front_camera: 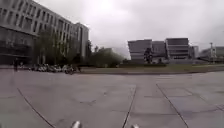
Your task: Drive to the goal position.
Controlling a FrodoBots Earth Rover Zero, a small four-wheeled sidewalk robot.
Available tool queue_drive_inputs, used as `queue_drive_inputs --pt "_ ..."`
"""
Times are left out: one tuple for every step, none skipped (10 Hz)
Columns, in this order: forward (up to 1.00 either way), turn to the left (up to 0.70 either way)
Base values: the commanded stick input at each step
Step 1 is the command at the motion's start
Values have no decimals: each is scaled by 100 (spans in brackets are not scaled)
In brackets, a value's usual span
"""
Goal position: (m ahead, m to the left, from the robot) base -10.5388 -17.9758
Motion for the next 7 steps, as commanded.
queue_drive_inputs --pt "70 -33" --pt "70 -33" --pt "70 -33" --pt "70 -33" --pt "70 -33" --pt "70 -33" --pt "70 -33"
